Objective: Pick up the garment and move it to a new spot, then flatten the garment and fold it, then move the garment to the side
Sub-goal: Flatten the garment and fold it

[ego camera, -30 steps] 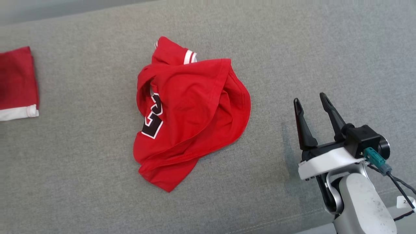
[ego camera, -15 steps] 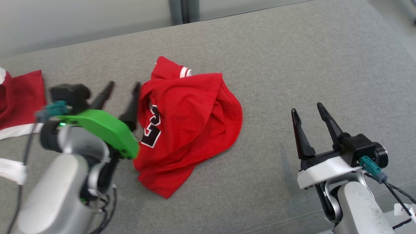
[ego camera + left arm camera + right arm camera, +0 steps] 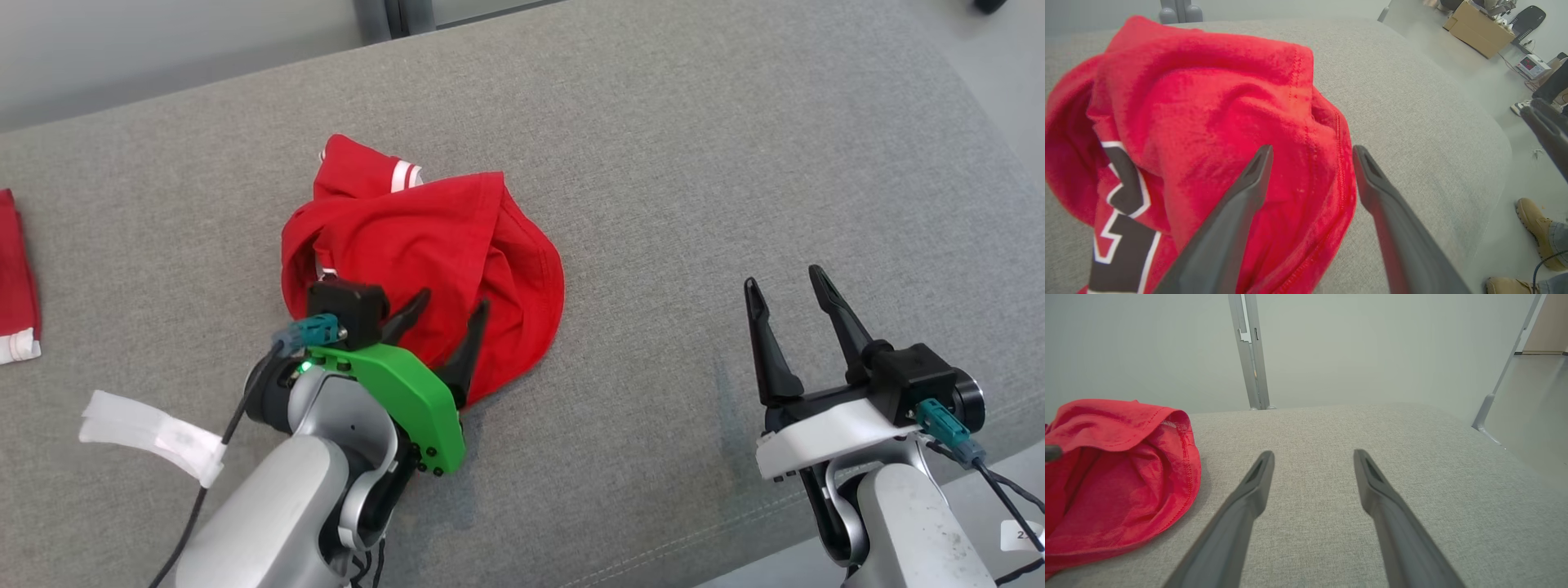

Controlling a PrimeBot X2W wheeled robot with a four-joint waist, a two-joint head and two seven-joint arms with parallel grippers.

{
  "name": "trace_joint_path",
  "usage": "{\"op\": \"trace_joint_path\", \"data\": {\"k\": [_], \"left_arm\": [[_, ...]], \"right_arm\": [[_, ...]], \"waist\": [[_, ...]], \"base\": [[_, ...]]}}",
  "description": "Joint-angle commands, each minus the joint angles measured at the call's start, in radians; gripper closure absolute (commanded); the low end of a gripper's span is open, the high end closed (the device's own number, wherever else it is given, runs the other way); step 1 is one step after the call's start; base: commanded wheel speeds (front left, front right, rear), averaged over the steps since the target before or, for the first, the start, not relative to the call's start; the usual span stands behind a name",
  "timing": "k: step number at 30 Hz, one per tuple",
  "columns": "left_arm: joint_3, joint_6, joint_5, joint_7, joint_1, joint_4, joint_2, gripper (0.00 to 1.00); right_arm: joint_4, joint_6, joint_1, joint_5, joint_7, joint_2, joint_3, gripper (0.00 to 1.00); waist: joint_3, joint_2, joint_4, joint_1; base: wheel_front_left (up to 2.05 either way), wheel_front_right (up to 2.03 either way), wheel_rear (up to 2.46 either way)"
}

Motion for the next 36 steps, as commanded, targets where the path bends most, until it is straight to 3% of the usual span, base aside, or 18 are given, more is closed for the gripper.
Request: {"op": "trace_joint_path", "data": {"k": [1,13,25,26,27,28,29,36], "left_arm": [[-0.006,-0.005,0.008,0.004,0.013,0.022,-0.008,0.00],[-0.045,-0.014,0.041,-0.025,-0.027,0.240,-0.025,0.00],[-0.100,-0.075,0.036,0.004,-0.023,0.354,-0.035,0.00],[-0.107,-0.077,0.037,0.010,-0.020,0.362,-0.033,0.11],[-0.118,-0.084,0.041,0.019,-0.016,0.373,-0.031,0.57],[-0.129,-0.088,0.046,0.029,-0.013,0.386,-0.028,0.87],[-0.140,-0.095,0.049,0.034,-0.007,0.395,-0.027,1.00],[-0.154,-0.126,0.051,0.019,-0.028,0.379,-0.030,1.00]], "right_arm": [[-0.001,0.000,-0.007,0.008,-0.003,-0.003,0.003,0.00],[-0.001,0.000,-0.031,0.020,-0.003,-0.003,0.017,0.00],[-0.003,0.000,-0.021,0.027,-0.003,-0.003,0.009,0.00],[-0.003,0.000,-0.022,0.027,-0.003,-0.003,0.009,0.00],[-0.002,0.000,-0.024,0.028,-0.003,-0.003,0.010,0.00],[-0.002,0.000,-0.026,0.029,-0.003,-0.003,0.011,0.00],[-0.002,0.000,-0.027,0.029,-0.003,-0.003,0.013,0.00],[0.004,0.000,-0.027,0.031,-0.003,-0.003,0.012,0.00]], "waist": [[0.010,0.0000,-0.006,0.0001],[0.027,0.0000,-0.018,0.0001],[0.031,0.0000,-0.020,0.0001],[0.031,0.0000,-0.019,0.0001],[0.031,0.0000,-0.019,0.0001],[0.031,0.0000,-0.019,0.0001],[0.031,0.0000,-0.019,0.0001],[0.021,0.0000,-0.020,0.0001]], "base": [[0.00,0.00,0.00],[0.00,0.00,0.00],[0.00,0.00,0.00],[0.00,0.00,0.00],[0.00,0.00,0.00],[0.00,0.00,0.00],[0.00,0.00,0.00],[0.00,0.00,0.00]]}}
